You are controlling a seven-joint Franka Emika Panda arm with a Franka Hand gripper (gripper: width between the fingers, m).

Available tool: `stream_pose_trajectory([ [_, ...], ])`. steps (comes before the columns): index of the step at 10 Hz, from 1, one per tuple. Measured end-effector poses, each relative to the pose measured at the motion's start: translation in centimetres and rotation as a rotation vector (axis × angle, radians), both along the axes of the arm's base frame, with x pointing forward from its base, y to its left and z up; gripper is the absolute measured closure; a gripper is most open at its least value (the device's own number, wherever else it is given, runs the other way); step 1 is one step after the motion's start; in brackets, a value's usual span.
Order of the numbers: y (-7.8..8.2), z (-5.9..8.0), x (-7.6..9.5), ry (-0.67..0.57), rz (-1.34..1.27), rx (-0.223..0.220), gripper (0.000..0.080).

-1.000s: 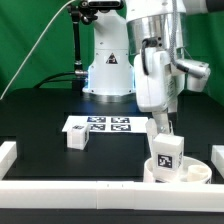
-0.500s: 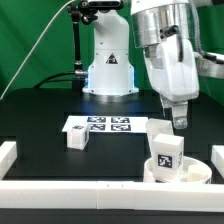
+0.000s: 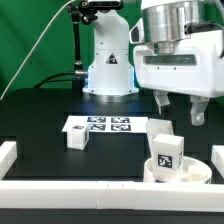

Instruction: Assemble stool

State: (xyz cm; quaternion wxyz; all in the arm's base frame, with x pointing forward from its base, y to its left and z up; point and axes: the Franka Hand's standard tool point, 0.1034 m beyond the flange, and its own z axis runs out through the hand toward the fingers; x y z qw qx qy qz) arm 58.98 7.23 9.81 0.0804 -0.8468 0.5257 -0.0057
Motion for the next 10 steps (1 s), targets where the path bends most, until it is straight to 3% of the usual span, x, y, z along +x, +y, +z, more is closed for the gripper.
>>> stream_pose_trajectory([
  [5, 0.03, 0.18, 0.03, -0.041, 0.332, -0.043, 0.015],
  [9, -0.13, 0.66, 0.59, -0.068, 0.87, -0.172, 0.015],
  [10, -0.26, 0.66, 0.62, -0.073, 0.929, -0.18, 0.015],
])
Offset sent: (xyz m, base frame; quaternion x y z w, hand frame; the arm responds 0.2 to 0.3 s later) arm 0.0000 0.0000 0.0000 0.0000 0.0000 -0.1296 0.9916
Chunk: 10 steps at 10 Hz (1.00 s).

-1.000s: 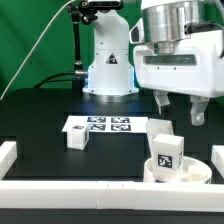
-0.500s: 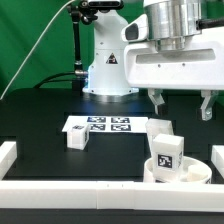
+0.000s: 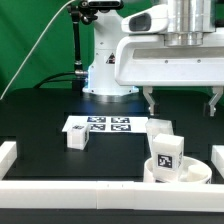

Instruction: Assemble stool

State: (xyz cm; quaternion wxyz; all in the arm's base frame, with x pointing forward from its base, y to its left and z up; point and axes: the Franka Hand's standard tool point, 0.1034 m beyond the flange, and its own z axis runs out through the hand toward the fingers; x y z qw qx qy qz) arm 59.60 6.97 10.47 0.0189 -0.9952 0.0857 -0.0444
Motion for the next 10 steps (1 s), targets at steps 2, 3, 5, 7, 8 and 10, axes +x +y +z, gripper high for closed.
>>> stream_pose_trajectory([
  [2, -0.2, 0.0, 0.02, -0.004, 0.132, -0.014, 0.015],
  [3, -0.27, 0.0, 0.03, -0.006, 0.21, -0.022, 0.015],
  [5, -0.33, 0.03, 0.03, -0.01, 0.426, -0.05, 0.015],
  [7, -0.28, -0.15, -0.02, -0.011, 0.601, -0.065, 0.015],
  [8, -0.46, -0.24, -0.03, -0.012, 0.699, -0.074, 0.015],
  [10, -0.87, -0.23, 0.02, -0.01, 0.819, -0.097, 0.015],
])
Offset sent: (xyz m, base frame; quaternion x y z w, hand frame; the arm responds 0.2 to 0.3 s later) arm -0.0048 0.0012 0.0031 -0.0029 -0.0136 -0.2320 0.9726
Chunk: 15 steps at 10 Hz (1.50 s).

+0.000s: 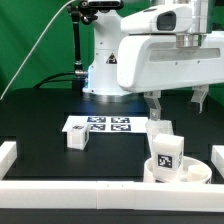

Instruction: Assemble stool

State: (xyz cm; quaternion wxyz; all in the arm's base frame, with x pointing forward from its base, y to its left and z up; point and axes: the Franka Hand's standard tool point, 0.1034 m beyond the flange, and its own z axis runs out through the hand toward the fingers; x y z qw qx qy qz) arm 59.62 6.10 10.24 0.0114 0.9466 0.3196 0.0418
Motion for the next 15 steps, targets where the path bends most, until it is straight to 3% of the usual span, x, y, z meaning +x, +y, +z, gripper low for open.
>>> stream_pose_trajectory([
  [6, -0.8, -1.1, -0.7, 0.01, 0.339, -0.07, 0.015],
  [11, -1.3, -2.0, -1.0, 0.024, 0.304, -0.07, 0.015],
  [13, -1.8, -2.0, -1.0, 0.023, 0.292, -0.07, 0.0179],
  [14, -2.0, -2.0, -0.9, 0.019, 0.283, -0.07, 0.0353],
  [15, -2.0, -1.9, -0.9, 0.019, 0.282, -0.07, 0.0353],
])
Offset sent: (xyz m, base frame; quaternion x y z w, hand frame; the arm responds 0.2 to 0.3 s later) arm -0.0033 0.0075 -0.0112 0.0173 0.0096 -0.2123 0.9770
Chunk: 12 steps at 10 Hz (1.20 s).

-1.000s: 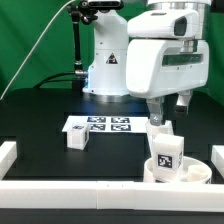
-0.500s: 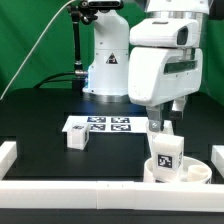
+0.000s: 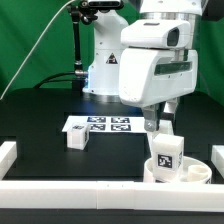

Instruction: Assemble stool

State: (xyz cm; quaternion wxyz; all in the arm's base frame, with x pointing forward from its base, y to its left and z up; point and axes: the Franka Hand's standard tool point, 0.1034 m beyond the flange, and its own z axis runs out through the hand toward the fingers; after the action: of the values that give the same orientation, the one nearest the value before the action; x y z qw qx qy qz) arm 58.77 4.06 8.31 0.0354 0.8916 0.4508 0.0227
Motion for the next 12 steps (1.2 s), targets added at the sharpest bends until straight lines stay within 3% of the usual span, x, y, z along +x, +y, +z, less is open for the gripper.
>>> stream_pose_trajectory([
  [1, 0.01, 0.0, -0.03, 0.0, -0.044, 0.004, 0.0465],
  [12, 0.83, 0.05, -0.91, 0.014, -0.916, 0.073, 0.0462],
])
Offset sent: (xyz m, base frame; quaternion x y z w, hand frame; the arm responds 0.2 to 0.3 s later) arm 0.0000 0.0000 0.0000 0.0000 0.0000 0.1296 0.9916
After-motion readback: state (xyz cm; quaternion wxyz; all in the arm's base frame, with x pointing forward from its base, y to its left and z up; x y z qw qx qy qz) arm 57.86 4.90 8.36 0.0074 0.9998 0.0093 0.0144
